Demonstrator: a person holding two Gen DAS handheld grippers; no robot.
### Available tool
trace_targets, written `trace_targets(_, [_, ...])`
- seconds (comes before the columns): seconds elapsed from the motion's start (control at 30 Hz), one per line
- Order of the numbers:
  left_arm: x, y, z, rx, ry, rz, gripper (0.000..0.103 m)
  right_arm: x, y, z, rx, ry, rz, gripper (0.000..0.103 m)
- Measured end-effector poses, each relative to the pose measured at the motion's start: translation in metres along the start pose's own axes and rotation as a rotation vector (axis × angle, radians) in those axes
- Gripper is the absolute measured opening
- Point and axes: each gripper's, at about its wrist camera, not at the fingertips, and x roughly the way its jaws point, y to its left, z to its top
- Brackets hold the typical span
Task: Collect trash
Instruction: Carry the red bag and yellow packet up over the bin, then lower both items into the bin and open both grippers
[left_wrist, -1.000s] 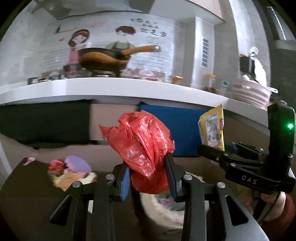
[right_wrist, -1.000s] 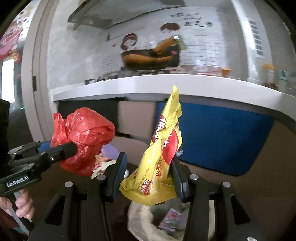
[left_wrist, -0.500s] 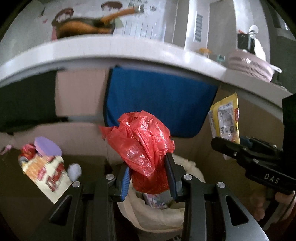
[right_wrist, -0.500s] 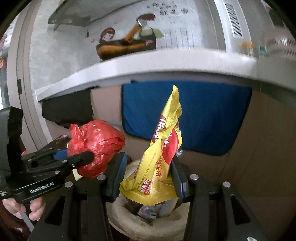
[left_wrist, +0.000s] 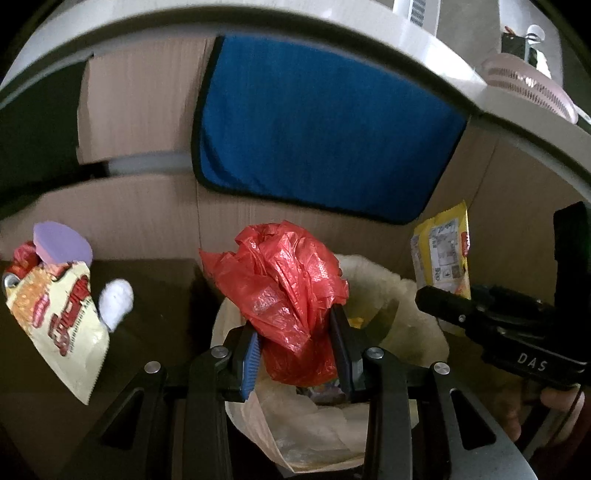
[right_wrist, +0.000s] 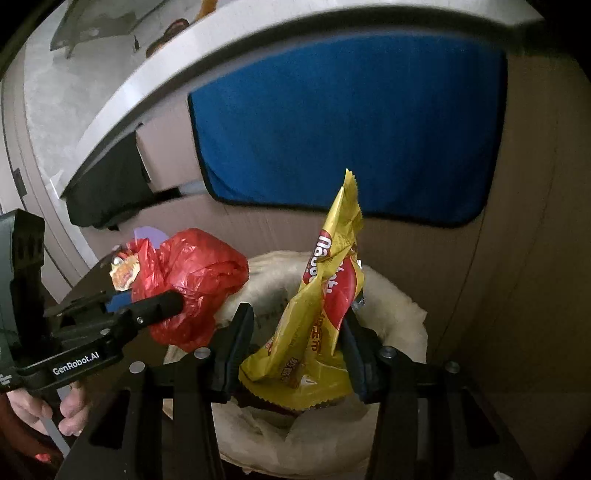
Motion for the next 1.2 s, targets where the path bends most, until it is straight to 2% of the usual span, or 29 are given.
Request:
trace_targets(0.3, [0.032,0.012,-0.01,-0.064,0.11,-0.052,0.035,0.028,-0.014,-0.018,0.031,0.074,0.008,0.043])
trace_targets(0.77, [0.051,0.015,-0.014,-0.096,0.187,-0.093,0.035,0.046,-0.027,-0.029,0.065,0.121,0.001,0.046])
trace_targets(0.8, [0.05,0.014,-0.014,-0.099,0.186,-0.102,0.035,0.046,-0.027,-0.03,0.063,0.12,0.001,0.048])
trace_targets(0.97, [0.04,0.019,-0.011,-0.143,0.147,-0.16,0.051,0.044,-0.026,-0.029,0.06,0.108,0.011,0.059])
trace_targets(1.2, [0.014,0.033,0.0,-0.16,0.087,-0.186,0.055,0.036,-0.026,-0.026,0.073,0.074,-0.001,0.062])
